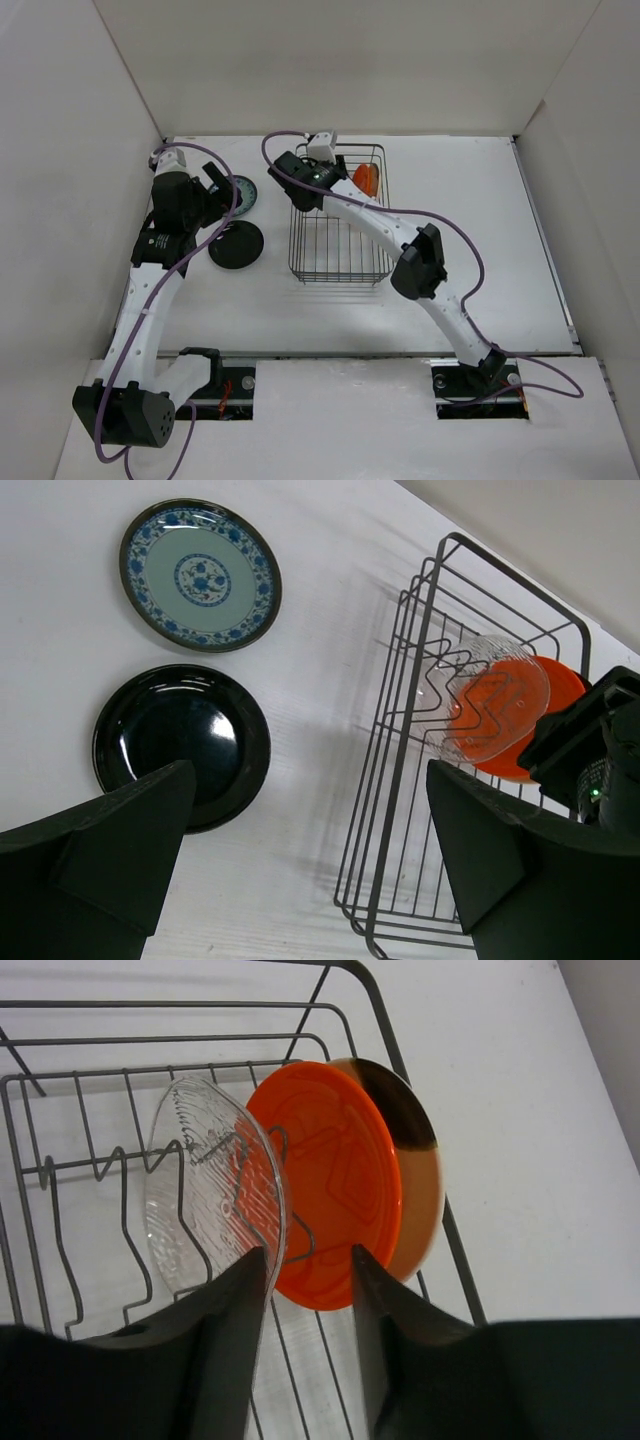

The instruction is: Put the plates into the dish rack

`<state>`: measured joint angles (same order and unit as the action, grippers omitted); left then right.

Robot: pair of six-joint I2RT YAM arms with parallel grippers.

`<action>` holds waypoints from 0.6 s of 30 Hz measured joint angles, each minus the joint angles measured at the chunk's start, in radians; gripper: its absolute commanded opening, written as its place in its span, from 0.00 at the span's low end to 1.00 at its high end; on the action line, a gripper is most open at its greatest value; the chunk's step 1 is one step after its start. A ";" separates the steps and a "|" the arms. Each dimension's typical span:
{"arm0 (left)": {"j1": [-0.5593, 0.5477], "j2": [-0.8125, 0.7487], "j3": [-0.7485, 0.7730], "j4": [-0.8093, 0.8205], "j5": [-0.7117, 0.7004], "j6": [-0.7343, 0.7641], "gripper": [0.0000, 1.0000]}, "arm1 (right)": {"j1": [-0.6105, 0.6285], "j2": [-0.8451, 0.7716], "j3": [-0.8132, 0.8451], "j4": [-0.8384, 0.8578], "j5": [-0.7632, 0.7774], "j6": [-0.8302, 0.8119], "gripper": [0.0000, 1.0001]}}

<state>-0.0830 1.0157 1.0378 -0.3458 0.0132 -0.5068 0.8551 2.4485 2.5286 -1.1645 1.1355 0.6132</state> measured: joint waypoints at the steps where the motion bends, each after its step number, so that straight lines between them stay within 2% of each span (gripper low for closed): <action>1: 0.000 0.000 0.000 -0.002 -0.009 -0.001 1.00 | 0.003 0.000 0.000 0.002 -0.001 0.000 0.66; 4: 0.000 0.004 0.000 -0.010 -0.045 -0.011 1.00 | 0.010 -0.030 -0.035 0.021 -0.017 -0.008 0.86; 7: 0.007 0.034 0.000 -0.021 -0.076 -0.032 1.00 | 0.010 -0.144 -0.161 0.074 -0.093 -0.060 0.89; 9: 0.028 0.074 0.000 -0.027 -0.084 -0.051 1.00 | 0.012 -0.290 -0.329 0.187 -0.182 -0.137 0.91; 11: 0.067 0.121 0.000 -0.042 -0.079 -0.072 1.00 | 0.012 -0.462 -0.510 0.343 -0.332 -0.232 0.97; 12: 0.087 0.139 -0.003 -0.050 -0.075 -0.082 1.00 | 0.014 -0.541 -0.586 0.370 -0.356 -0.247 0.97; 15: 0.163 0.158 -0.049 -0.056 -0.058 -0.108 1.00 | 0.017 -0.808 -0.838 0.574 -0.603 -0.373 1.00; 18: 0.220 0.163 -0.106 -0.063 -0.029 -0.123 1.00 | 0.006 -1.000 -0.976 0.711 -0.857 -0.467 1.00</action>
<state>0.1371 1.1790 0.9321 -0.4088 -0.0154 -0.6300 0.8616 1.4487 1.5524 -0.4538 0.2787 0.1459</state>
